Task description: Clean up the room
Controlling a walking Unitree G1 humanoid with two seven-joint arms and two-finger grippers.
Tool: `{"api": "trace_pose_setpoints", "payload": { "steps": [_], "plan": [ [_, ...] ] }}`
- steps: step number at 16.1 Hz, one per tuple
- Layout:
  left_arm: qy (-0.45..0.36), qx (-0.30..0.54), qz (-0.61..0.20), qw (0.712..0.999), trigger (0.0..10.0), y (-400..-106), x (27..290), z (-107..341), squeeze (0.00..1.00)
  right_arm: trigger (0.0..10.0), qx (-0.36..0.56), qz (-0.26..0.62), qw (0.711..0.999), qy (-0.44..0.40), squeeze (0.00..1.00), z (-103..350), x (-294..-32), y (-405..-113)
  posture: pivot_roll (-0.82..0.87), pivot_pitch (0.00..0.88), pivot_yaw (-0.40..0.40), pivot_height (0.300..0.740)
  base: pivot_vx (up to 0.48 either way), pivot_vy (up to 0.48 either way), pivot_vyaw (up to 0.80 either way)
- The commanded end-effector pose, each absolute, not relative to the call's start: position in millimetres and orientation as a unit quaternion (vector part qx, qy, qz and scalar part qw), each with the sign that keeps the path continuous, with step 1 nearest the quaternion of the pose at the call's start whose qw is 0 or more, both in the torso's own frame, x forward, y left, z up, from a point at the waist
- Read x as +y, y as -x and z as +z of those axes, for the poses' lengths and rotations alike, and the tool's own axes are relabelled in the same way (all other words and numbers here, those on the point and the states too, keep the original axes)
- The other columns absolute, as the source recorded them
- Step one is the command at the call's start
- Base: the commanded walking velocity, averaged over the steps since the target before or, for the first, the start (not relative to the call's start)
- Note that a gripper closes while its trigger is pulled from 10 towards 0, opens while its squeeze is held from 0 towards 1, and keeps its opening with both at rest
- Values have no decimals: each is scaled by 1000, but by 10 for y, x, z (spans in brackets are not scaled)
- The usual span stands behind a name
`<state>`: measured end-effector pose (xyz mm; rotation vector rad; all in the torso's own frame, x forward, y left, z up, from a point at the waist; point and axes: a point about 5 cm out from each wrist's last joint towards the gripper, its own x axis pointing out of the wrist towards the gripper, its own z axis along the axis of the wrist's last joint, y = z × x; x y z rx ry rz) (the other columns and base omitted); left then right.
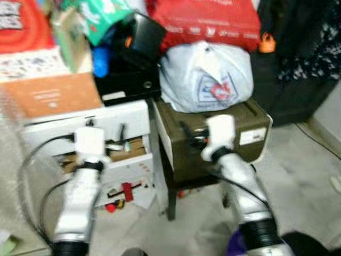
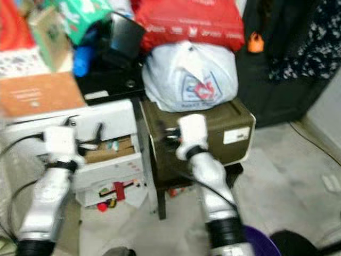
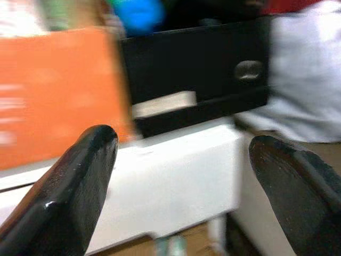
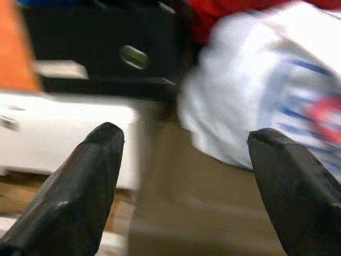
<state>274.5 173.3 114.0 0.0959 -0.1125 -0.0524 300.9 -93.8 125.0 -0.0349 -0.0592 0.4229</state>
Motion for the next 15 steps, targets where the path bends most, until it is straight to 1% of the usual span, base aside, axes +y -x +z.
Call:
{"api": "trace_pose_setpoints", "payload": {
  "steps": [1,3,7,10,11,15],
  "plan": [
    [-44,-56,-27,997,10000,-2747,1687,1150,0,10000,-31,206,978,20,0,1263,-991,-3025,-113,0,20,740,0,0,800],
    [-65,-55,-16,996,10000,-2766,1675,1144,0,10000,-33,210,977,21,0,1266,-978,-3033,-108,0,19,740,0,0,800],
    [-66,-55,-18,996,10000,-2773,1675,1142,0,10000,-33,210,977,19,0,1270,-981,-3055,-108,0,19,740,0,0,800],
    [-87,-61,-8,994,10000,-2780,1675,1150,0,10000,-31,214,976,19,0,1262,-963,-3060,-105,0,19,740,0,0,800],
    [-77,-56,-6,995,10000,-2789,1681,1137,0,10000,-31,215,976,19,0,1262,-959,-3060,-105,0,19,740,0,0,800],
    [-86,-57,17,995,10000,-2817,1699,1135,0,10000,-32,218,975,19,0,1262,-950,-3074,-105,0,18,740,0,0,800]
  ]
}}
